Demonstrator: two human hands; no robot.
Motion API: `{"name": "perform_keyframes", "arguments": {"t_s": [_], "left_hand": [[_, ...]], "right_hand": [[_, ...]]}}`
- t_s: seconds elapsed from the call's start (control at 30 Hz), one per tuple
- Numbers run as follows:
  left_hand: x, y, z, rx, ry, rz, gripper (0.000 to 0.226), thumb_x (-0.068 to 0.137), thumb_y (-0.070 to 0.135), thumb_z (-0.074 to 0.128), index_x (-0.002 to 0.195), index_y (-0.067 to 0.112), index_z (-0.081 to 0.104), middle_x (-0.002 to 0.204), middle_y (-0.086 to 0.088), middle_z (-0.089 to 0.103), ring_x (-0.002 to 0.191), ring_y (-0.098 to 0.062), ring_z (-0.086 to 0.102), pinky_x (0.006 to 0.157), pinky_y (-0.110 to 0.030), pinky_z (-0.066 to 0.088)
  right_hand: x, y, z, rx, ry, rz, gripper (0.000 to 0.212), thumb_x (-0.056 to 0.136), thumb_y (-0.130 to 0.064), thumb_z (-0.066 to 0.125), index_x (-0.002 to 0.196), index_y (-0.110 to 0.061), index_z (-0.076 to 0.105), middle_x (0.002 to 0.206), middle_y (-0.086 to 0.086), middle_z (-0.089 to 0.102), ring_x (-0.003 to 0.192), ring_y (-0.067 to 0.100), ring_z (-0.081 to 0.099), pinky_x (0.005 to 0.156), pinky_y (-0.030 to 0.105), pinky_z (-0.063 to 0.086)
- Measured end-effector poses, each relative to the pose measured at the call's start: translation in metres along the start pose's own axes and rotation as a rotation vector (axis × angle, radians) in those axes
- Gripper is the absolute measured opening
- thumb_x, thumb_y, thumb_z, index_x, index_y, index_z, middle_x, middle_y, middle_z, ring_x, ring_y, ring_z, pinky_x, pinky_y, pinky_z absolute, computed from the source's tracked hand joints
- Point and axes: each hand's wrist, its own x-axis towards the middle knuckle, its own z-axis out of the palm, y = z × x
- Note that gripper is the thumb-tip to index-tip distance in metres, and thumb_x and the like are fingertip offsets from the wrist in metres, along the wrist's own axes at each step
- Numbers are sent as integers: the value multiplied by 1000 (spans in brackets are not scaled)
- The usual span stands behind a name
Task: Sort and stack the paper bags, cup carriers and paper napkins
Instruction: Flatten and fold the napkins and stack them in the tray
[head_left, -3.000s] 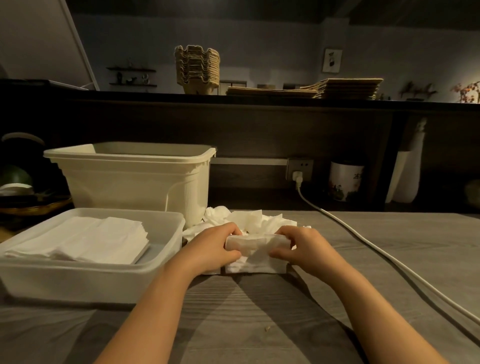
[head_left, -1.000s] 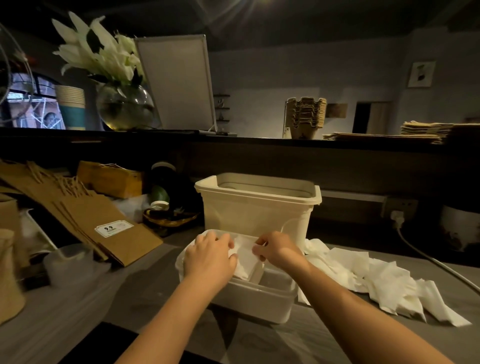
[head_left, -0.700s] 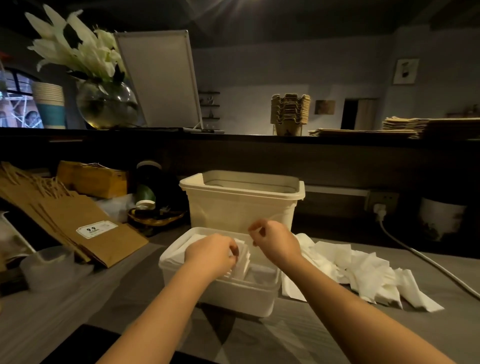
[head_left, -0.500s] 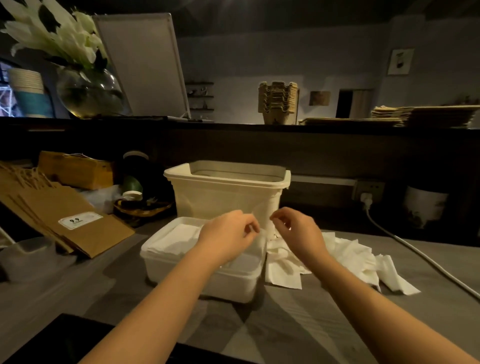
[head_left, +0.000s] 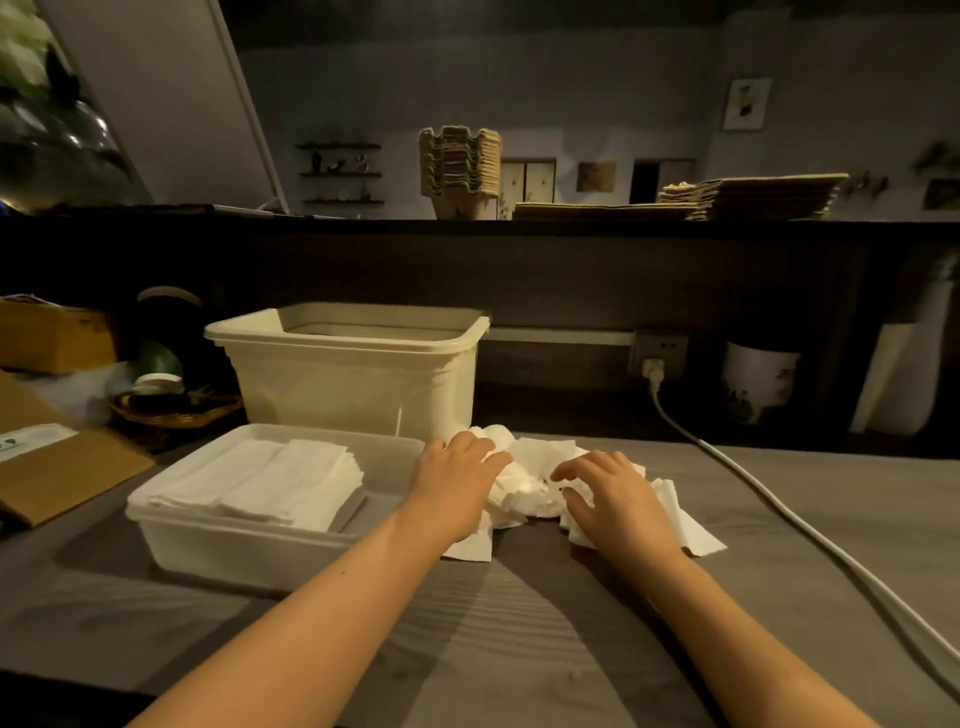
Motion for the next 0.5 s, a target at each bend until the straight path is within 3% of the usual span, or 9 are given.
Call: {"name": "perform_keyframes", "arguments": {"t_s": [0.17, 0.27, 0.37, 0.43, 0.5], "left_hand": [[15, 2, 3, 74, -92, 0, 78, 82, 22, 69, 145, 27, 24, 150, 2, 28, 137, -22, 25, 105, -39, 30], [24, 12, 7, 11, -46, -34, 58, 88, 22, 60, 140, 31, 35, 144, 3, 39, 131, -22, 34, 102, -39, 33], [28, 21, 4, 13, -11, -115, 31, 93, 24, 53, 122, 33, 54, 118, 0, 57, 104, -21, 49, 84, -34, 39], [29, 20, 4, 0, -5, -144, 24, 94, 24, 49, 116, 31, 57, 105, -1, 61, 85, -19, 48, 74, -31, 37], [27, 14, 1, -176, 93, -185, 25, 96, 21, 42, 112, 31, 59, 101, 1, 63, 79, -18, 49, 69, -28, 37]], "right_hand": [[3, 7, 4, 26, -10, -8, 24, 94, -23, 50, 114, -27, 61, 117, -10, 57, 116, 10, 43, 95, 22, 32], [3, 11, 5, 38, -18, 5, 23, 95, -25, 48, 114, -30, 61, 115, -12, 58, 114, 7, 43, 95, 22, 34], [4, 12, 5, 63, -17, 20, 23, 95, -24, 47, 112, -29, 62, 114, -11, 59, 112, 7, 44, 96, 22, 36], [4, 12, 3, 79, -23, 35, 24, 95, -22, 47, 112, -28, 63, 114, -11, 59, 112, 7, 45, 94, 22, 36], [5, 13, 2, 89, -25, 57, 23, 96, -23, 47, 113, -28, 62, 113, -12, 58, 110, 6, 45, 92, 20, 37]]}}
